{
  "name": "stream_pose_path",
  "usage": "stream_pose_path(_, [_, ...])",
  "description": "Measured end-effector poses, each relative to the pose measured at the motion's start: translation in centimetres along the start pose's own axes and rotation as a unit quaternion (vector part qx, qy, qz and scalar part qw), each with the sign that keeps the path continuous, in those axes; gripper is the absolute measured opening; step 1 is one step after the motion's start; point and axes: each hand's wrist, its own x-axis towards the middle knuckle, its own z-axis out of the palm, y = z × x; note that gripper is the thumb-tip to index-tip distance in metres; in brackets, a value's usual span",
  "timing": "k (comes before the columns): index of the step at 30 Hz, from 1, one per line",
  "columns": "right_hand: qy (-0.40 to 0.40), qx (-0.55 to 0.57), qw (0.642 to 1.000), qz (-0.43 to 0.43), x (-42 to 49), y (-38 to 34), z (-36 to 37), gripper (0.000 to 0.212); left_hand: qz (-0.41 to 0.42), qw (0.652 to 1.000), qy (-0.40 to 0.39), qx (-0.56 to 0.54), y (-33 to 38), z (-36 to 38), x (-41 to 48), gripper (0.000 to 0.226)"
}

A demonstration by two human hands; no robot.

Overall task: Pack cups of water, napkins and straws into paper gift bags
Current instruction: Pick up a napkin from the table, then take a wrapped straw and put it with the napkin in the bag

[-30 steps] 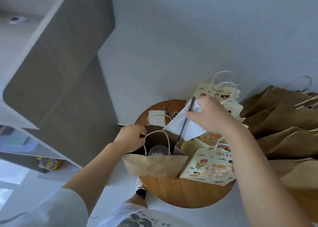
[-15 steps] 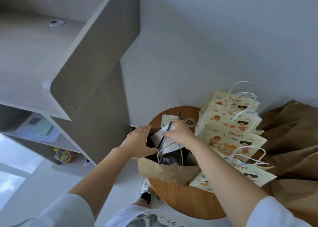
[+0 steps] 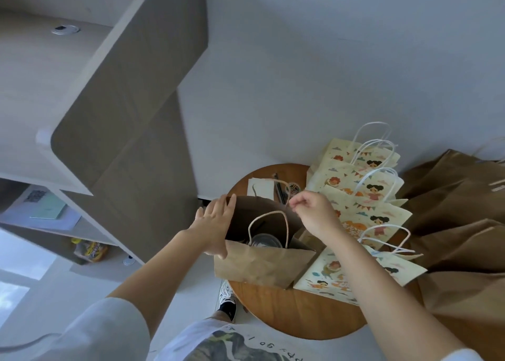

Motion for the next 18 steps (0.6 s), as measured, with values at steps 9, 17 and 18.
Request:
stream_pose_path(9, [-0.182, -0.410, 0.893, -0.031, -0.7, 3.9, 0.6, 0.120, -0.007, 0.992, 0.124, -0.026, 0.0, 0.2, 3.4, 0.060])
stream_pose_path(17, [-0.163, -0.431, 0.885, -0.070, 0.3, 4.5, 1.1, 0.032, 0.021, 0.997, 0.059, -0.041, -2.8, 1.1, 3.1, 0.025])
stream_pose_path(18, [-0.161, -0.439, 0.881, -0.072, 0.5, 4.5, 1.0, 0.036, 0.024, 0.997, 0.057, -0.047, -2.9, 1.0, 3.1, 0.024])
